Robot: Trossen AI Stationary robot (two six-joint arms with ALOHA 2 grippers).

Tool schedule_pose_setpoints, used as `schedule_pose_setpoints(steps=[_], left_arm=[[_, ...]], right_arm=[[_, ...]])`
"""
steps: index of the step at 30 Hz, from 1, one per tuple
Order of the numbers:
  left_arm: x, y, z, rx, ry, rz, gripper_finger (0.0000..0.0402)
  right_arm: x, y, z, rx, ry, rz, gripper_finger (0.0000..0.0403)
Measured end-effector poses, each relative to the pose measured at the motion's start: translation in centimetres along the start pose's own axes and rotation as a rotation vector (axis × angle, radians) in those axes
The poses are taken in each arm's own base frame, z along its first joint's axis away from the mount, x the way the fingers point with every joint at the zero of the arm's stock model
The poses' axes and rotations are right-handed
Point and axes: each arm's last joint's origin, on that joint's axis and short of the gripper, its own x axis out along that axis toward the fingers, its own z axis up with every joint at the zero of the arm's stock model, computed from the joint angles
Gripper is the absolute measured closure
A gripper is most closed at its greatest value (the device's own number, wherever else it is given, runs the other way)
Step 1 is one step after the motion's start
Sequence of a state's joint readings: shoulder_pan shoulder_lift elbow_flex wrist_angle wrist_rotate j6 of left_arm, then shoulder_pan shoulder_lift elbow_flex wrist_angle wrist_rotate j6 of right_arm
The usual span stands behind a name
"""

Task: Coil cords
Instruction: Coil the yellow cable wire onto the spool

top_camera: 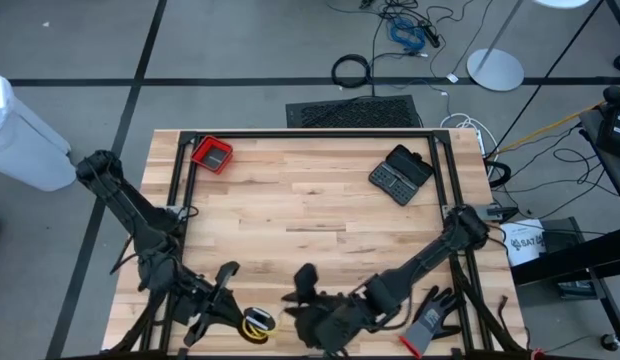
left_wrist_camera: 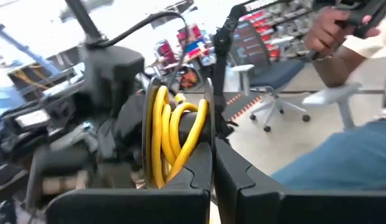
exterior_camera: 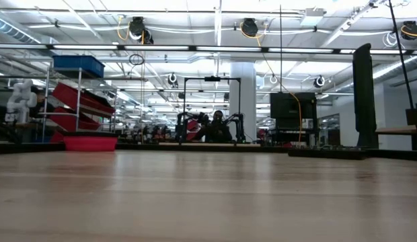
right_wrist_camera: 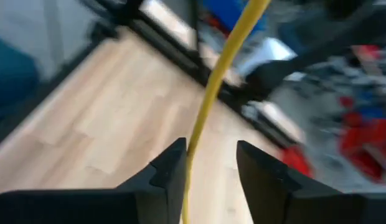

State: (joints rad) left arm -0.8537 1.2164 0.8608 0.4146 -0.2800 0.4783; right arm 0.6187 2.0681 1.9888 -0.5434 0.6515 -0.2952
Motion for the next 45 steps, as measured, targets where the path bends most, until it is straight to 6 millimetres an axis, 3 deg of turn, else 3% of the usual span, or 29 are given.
schedule_pose_setpoints(steps=[5, 12, 19, 24, 33, 45], left_arm=[[-0.2, 0.2, 0.5, -0.018, -0.024, 0.043, 0.0398], [-0.4, 0.0, 0.9, -0.027, -0.051, 0.053, 0.0398], [-0.5, -0.7, 0.2, 0.277, 0.080, 0.064, 0.0398], [-0.6, -0.5, -0.5, 0.348, 0.212, 0.138, 0.0398], [-0.8, -0.5, -1.1, 0.639, 0.346, 0.163, 0.0398], [-0.6, 0.0, -1.4, 0.561, 0.347, 0.177, 0.0398]], right_arm=[[-2.8, 0.8, 1.2, -0.080, -0.028, -0.123, 0.0259], [-4.2, 2.1, 2.3, -0.224, -0.088, -0.138, 0.0267], [-4.0, 1.8, 2.3, -0.101, -0.100, -0.143, 0.0284], [-3.2, 0.9, 2.1, 0.021, -0.093, -0.156, 0.0286], [-2.0, -0.7, 1.6, -0.055, -0.052, -0.189, 0.0287], [-2.0, -0.8, 0.0, -0.096, 0.089, -0.219, 0.0287]])
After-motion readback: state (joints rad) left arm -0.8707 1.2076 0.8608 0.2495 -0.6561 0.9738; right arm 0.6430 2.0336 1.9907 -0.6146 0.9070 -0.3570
